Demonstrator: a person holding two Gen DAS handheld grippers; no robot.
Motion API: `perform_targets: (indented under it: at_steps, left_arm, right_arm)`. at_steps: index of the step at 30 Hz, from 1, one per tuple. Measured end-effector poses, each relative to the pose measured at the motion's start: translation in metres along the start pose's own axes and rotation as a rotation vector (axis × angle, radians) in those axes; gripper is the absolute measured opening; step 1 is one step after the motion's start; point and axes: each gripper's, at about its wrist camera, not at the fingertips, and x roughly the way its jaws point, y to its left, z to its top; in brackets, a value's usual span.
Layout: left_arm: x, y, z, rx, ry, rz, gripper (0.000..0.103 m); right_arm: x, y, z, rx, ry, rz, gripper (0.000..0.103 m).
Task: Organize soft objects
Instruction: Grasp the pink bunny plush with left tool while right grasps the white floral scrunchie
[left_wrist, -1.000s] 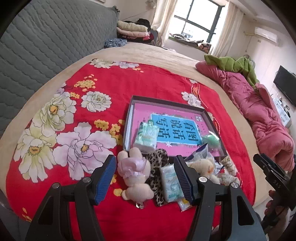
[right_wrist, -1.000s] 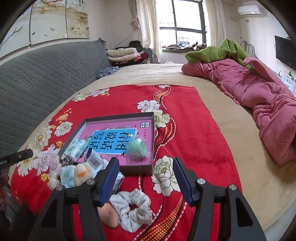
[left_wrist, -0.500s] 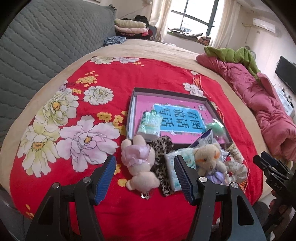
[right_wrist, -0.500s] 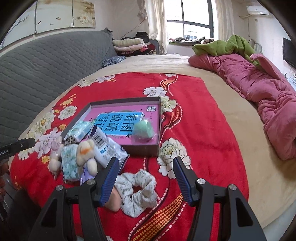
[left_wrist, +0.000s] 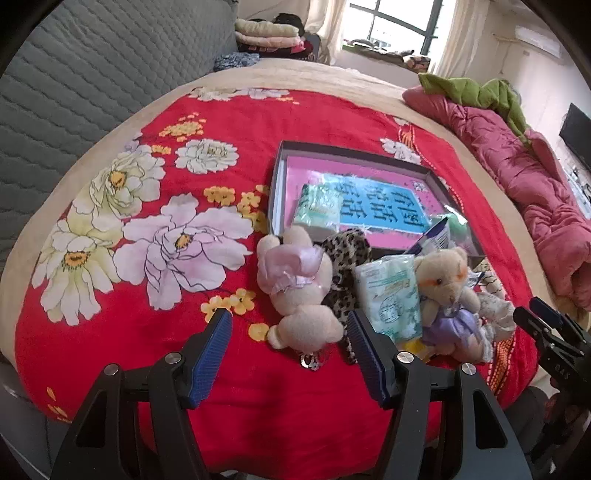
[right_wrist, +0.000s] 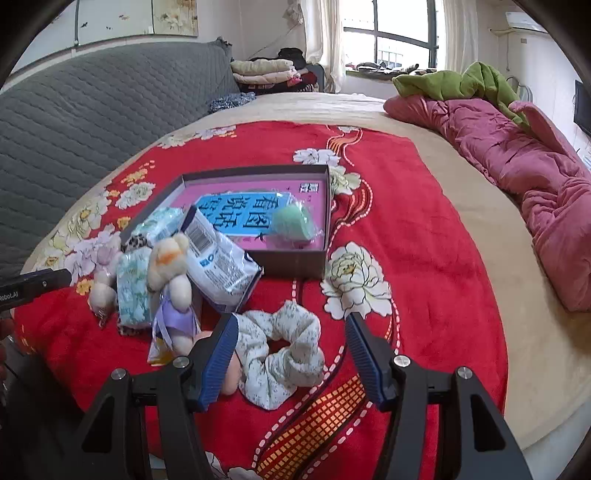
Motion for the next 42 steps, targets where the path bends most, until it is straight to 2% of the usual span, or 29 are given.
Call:
perform_targets:
  at_steps: [11,26,30,36,38,41,42]
  left_arm:
    - [0.022,-0.001,-0.007,-0.011,0.044,0.003,0.066]
    - [0.058,0.001,-0.006,-0.086,0.099,-0.034,0.067]
    - [0.067,0.006,-0.005,-0.121,0.114,-0.064,0.066]
    - [0.074,0.012,-0.004,-0.157,0.117,-0.075,0.066]
    - [0.075,0.011,-0.004,-0.157,0.11,-0.073,0.067]
    - [0.077,0.012,-0.004,-0.163,0.109,-0.076,0.066]
    - [0.078,0.013,-0.005,-0.168,0.109,-0.078,0.066]
  right_arm:
    - [0.013,-0.003,-0.01,0.011,0.023,-0.003,0.06]
    - [0.027,-0.01,-0.015,0.037,0.047,0.006,0.06]
    - [0.032,-0.012,-0.015,0.051,0.057,0.013,0.06]
    - [0.044,-0.014,-0.017,0.049,0.068,-0.014,0.06]
    - [0.047,-0.015,-0.019,0.051,0.078,-0.013,0.055]
    - [0.049,-0.014,-0.02,0.033,0.074,-0.017,0.037]
    - [0.049,-0.014,-0.021,0.03,0.073,-0.009,0.027]
